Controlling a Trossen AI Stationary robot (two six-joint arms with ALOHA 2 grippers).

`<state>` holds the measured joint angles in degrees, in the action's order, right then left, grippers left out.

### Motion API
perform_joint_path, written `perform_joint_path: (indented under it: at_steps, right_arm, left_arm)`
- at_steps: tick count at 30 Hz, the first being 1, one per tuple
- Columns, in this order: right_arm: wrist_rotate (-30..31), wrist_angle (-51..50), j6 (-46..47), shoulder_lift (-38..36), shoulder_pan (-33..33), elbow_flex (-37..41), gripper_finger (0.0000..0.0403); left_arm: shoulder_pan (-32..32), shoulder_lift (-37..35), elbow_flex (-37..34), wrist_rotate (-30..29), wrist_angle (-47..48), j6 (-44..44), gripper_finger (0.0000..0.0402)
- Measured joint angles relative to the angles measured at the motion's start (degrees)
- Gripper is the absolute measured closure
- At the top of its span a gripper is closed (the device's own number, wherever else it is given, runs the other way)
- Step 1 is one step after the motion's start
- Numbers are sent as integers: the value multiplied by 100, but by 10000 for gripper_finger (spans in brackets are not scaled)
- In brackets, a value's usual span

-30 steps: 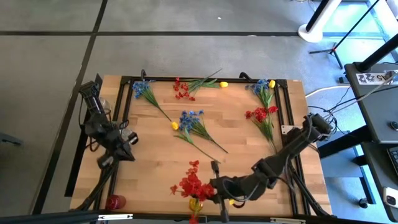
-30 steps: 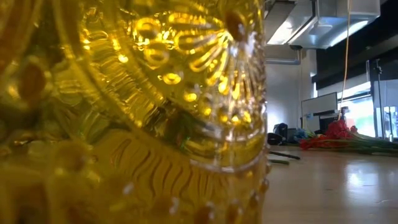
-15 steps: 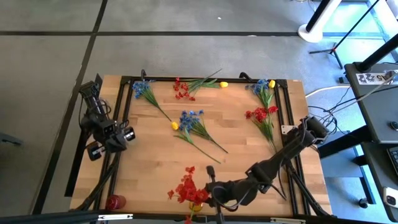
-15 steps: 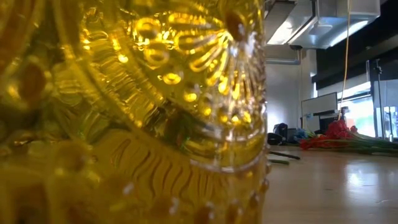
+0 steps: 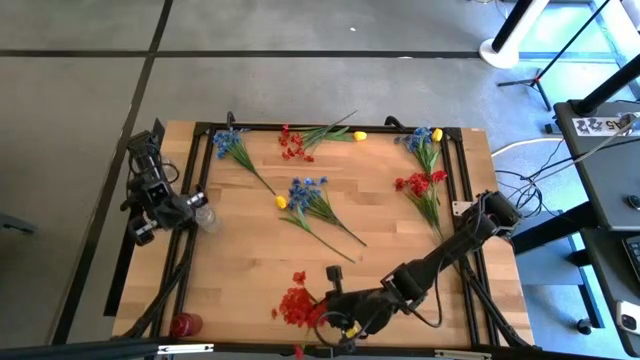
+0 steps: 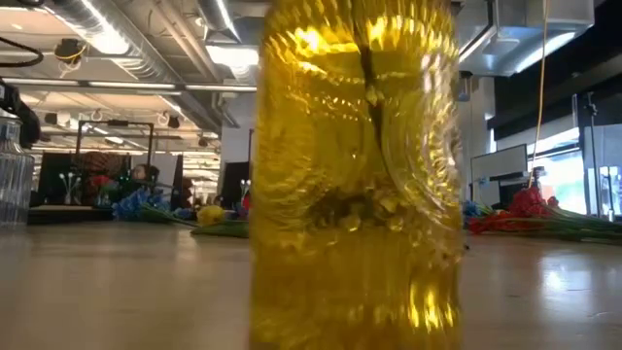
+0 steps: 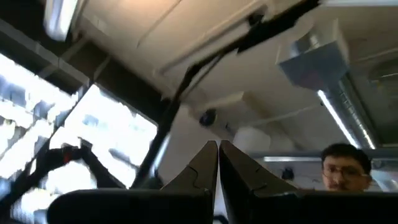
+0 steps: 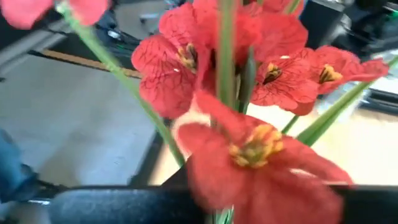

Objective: Sort flowers into vase by color
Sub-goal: Put the bottom right red flowers into the yellow vase

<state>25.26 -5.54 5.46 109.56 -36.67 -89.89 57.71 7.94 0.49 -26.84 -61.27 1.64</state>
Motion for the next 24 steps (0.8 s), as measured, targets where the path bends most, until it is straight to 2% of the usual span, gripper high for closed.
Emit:
perform_joint_path:
  at_steps: [3, 6, 15, 19, 24]
  right_arm:
    - [252, -7, 0, 0, 47, 0, 376]
    - [300, -76, 7, 0, 87, 0, 375]
    - [325, -97, 104, -2, 224, 0, 365]
    - [350, -97, 222, -2, 236, 0, 320]
    - [369, -110, 337, -7, 218, 0, 244]
  left_arm:
    - [-177, 3, 0, 245, -31, 59, 388]
    - [-389, 79, 0, 294, 21, -236, 388]
    - [-1293, 1071, 110, 296, 132, -1365, 388]
    - [-1726, 1575, 558, 387, 553, -1459, 388]
    - [-2210, 1944, 1202, 428, 1635, -1470, 388]
